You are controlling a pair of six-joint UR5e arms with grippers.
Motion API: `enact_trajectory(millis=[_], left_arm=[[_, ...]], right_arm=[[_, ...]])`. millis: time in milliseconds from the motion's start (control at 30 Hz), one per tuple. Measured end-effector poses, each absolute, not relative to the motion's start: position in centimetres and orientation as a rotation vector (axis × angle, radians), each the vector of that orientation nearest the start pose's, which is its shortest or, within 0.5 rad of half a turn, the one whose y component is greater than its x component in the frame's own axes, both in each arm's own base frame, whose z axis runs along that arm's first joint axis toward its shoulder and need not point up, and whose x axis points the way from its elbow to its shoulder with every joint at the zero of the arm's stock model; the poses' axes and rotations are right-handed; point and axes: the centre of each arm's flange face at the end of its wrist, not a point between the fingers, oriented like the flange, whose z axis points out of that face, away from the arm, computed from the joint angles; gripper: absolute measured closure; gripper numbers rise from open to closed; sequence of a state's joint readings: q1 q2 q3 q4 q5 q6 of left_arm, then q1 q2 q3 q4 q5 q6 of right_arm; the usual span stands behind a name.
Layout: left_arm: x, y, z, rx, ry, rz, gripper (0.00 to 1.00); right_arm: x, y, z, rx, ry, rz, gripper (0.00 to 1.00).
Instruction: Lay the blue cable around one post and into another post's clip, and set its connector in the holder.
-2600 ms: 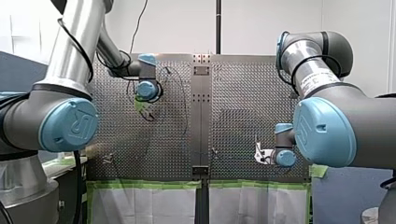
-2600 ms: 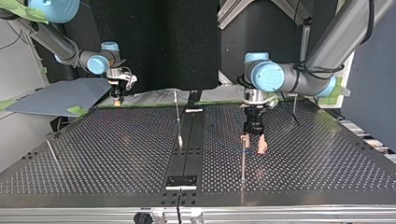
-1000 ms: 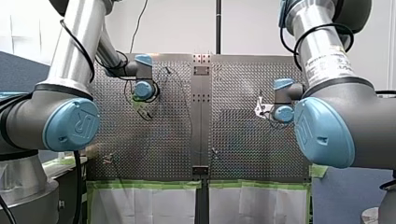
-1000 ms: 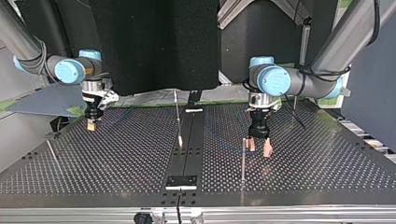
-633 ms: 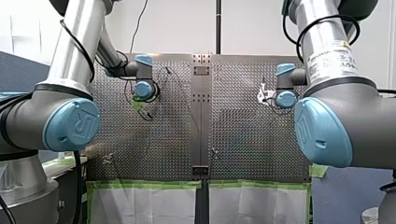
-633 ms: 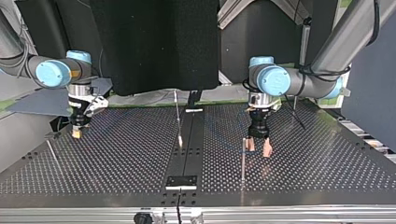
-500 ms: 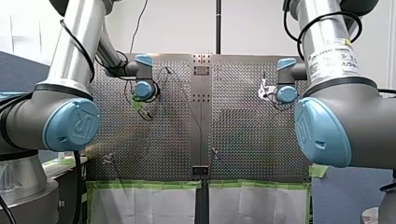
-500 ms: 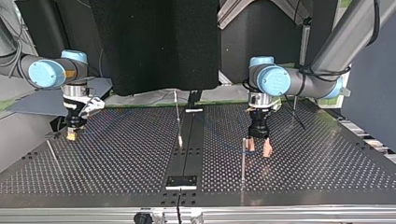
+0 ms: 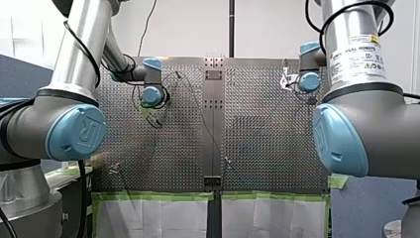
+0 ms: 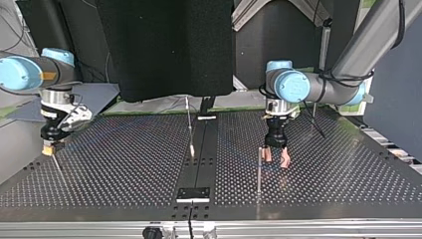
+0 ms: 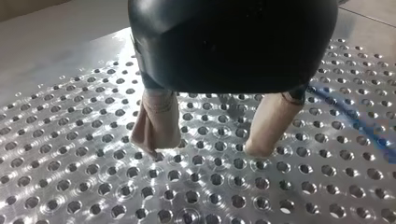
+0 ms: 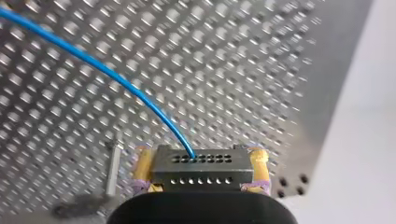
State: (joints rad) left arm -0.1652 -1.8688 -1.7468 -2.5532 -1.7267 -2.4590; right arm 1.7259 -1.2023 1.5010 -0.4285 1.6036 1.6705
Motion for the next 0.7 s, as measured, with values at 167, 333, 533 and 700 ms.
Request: enact_trajectory(millis=[167,333,533,700], left_arm=[[55.6,-21.2,30.2,-0.653,1.351,-0.745,0.00],[55.6,-21.2,30.2,-0.653,1.351,-0.746,0.00],[55.6,-21.2,30.2,-0.657,1.349,-0.751,0.00],[55.6,-21.2,30.2,-0.660,1.348,-0.753,0.00]], right_arm=[[21.9,-59.9,37.5,1.155,-1.129,1.405,1.00],[20.8,-58.8,38.3,1.127,-1.120,1.393,1.00],[19.9,-58.8,34.6,1.149,-1.128,1.352,1.00],[19.8,-59.1,30.3,1.208,-1.146,1.328,1.00]])
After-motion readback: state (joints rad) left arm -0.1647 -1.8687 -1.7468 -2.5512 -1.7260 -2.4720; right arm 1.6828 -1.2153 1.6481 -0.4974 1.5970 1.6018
